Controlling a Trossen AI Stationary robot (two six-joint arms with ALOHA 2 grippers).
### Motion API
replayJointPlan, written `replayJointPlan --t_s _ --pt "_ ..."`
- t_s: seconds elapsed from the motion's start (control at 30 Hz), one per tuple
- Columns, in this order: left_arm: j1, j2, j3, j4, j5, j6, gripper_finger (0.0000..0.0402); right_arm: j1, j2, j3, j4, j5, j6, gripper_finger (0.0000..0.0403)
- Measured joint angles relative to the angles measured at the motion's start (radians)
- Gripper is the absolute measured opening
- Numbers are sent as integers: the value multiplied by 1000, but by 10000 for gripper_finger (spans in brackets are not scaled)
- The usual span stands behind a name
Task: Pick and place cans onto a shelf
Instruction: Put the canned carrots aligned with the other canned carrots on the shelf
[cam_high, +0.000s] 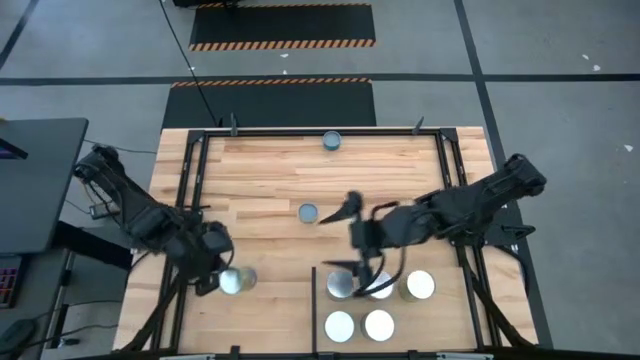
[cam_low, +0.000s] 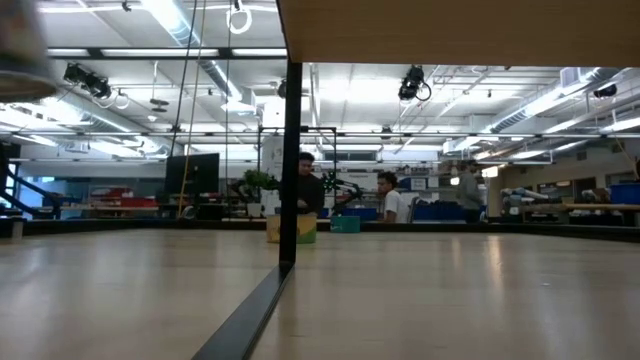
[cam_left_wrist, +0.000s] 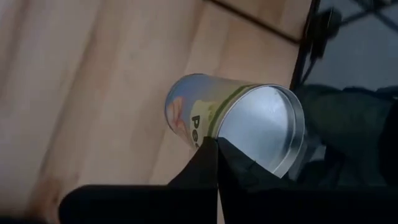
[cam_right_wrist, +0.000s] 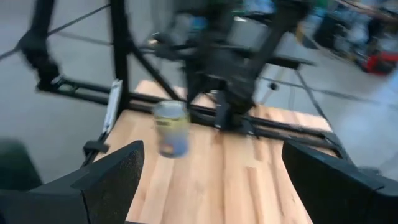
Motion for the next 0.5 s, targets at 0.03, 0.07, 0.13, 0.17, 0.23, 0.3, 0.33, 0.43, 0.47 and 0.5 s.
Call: replayJointPlan --t_s 0.03,0.07,0.13,0.17,0.23,0.3,0.33,0.43,0.47,0.5 --pt "31 -5 0 8 0 26 0 -7 19 -1 21 -27 -31 389" --pt "62 -12 0 16 1 52 0 -16 39 -1 50 -43 -58 389" --pt "123 -24 1 37 5 105 0 -34 78 -1 126 -65 -100 389" --pt "154 -30 1 46 18 135 0 -45 96 -1 156 -79 -117 389" --pt "214 -42 1 54 51 199 0 -71 132 -1 224 -121 -128 389" --pt "272 -54 1 57 84 253 0 -99 165 -1 267 -171 -124 391" --pt "301 -59 2 61 104 279 0 -113 184 -1 297 -193 -120 392" --pt "373 -66 2 88 147 348 0 -151 243 -1 349 -240 -103 397" --pt "397 -66 2 100 164 374 0 -164 262 -1 367 -255 -89 398" --pt "418 -66 2 108 181 396 0 -176 280 1 373 -274 -69 399"
